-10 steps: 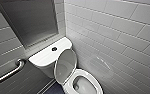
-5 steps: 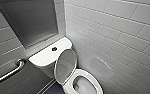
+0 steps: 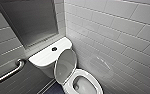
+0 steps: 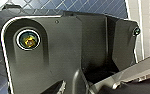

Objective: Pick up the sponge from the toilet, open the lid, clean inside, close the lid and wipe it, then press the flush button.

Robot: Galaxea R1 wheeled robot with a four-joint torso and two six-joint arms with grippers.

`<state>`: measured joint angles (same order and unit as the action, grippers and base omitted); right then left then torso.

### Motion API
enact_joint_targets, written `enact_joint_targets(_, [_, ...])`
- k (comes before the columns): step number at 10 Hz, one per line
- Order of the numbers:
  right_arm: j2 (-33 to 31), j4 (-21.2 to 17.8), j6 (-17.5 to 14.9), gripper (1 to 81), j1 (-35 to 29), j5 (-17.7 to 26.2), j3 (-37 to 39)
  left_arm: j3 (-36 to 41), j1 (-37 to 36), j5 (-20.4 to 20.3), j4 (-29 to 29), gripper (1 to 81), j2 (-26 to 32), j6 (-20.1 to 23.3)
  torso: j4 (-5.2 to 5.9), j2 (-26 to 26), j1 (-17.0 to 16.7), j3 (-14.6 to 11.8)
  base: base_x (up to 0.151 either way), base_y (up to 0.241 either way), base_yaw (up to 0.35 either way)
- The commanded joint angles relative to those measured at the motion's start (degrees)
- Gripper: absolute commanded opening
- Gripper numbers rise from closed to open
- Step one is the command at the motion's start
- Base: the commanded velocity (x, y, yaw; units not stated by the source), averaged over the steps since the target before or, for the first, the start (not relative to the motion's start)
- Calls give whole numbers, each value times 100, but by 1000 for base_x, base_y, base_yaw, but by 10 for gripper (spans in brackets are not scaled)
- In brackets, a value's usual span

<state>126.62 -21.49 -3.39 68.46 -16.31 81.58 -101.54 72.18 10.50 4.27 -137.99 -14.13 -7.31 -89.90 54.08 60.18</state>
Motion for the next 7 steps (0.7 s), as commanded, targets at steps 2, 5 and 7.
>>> enact_joint_targets(2, [-433,-127,14,10,-1126,779,-161,-112,388,-329,347,811,-54,191,0,0,0,0,0,0,0])
enact_joint_targets(5, [-346,-400,14,10,-1971,1209,-3,-508,600,-505,496,811,-265,200,0,0,0,0,0,0,0])
enact_joint_targets(7, [-109,-567,14,10,-2445,1498,207,-596,679,-505,496,811,-371,191,0,0,0,0,0,0,0])
